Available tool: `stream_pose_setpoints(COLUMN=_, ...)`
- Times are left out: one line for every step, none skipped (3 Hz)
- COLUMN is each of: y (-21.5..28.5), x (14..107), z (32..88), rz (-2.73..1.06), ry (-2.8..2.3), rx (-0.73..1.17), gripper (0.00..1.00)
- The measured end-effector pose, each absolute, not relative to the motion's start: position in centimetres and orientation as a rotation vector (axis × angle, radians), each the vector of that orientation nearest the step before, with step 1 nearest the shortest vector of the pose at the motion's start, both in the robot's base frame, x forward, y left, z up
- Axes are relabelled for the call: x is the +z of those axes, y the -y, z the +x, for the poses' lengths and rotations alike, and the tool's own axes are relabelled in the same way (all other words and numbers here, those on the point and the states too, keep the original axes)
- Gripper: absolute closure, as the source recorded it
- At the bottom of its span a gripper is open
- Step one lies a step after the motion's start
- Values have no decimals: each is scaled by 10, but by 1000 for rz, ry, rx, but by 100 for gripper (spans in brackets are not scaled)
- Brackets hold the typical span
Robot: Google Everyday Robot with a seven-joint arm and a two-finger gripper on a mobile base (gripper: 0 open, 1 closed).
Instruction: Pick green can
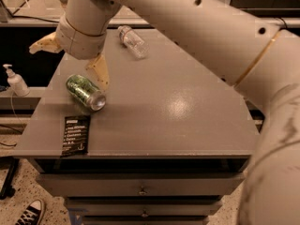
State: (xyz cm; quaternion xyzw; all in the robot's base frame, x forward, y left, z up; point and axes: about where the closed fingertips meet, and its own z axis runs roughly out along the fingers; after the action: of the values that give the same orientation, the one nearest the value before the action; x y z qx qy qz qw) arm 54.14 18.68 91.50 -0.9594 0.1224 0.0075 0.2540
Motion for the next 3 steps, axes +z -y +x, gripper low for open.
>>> stream_pose_setpoints(y=-198, x=917, z=552, rz=-2682, ry=-132, rx=-12, gripper=0)
stream_pose_setpoints(y=-202, x=918, z=561, rz=-2748, ry=45, rx=-43, gripper=0)
stream_pose_setpoints(y=-199, x=917, z=565, rz=-2784, ry=197, rx=-111, gripper=0)
